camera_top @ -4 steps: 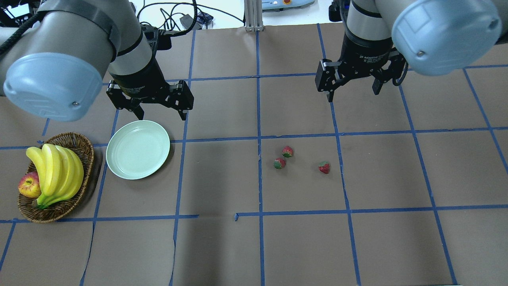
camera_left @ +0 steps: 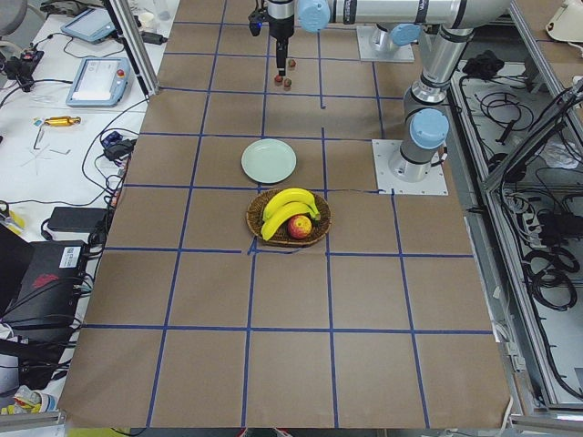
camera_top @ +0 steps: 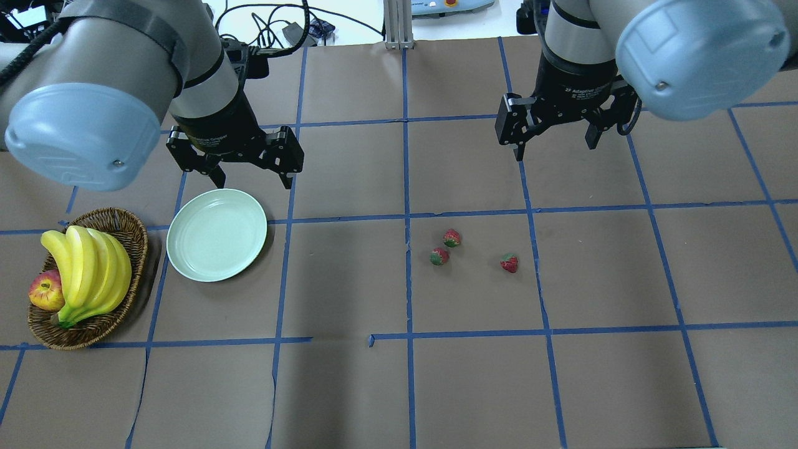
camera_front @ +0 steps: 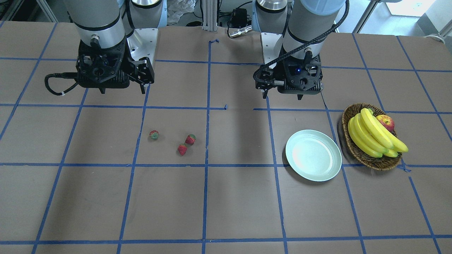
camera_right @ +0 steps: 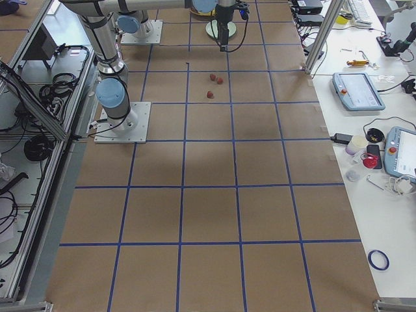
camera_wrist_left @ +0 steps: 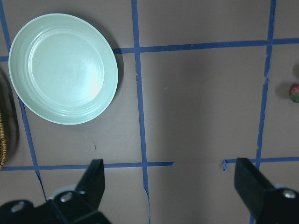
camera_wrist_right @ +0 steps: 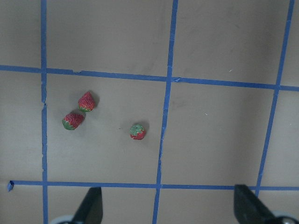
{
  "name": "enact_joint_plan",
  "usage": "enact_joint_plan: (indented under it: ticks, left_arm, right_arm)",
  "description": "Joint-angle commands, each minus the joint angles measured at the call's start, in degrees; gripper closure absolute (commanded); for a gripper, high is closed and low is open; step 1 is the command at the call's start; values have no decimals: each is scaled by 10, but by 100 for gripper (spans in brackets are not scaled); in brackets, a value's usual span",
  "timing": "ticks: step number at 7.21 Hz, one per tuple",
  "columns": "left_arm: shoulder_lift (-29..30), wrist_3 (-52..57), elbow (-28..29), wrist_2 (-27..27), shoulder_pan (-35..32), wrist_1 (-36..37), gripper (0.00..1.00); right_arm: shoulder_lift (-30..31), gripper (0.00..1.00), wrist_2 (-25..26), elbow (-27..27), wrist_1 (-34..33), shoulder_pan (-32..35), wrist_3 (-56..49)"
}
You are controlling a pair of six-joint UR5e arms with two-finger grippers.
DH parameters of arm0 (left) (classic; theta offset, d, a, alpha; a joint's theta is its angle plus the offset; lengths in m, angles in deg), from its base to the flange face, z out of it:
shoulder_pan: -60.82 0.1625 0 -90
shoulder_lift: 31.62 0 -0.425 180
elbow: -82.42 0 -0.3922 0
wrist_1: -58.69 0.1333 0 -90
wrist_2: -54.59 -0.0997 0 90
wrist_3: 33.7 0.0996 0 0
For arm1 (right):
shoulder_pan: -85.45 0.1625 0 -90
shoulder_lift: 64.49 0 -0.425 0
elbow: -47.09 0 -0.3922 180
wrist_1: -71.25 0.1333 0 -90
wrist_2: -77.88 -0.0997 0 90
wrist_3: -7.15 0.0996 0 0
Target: Collect all strawberries into plate
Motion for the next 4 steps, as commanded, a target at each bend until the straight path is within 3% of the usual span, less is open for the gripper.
enact_joint_plan:
  ticks: [1,4]
  left_arm:
    - [0,0,-1,1,0,0,0]
    - [0,-16,1,0,0,1,0]
  right_arm:
    - [0,0,2,0,-3,0,1]
    - [-4,0,3,-6,-4,1,1]
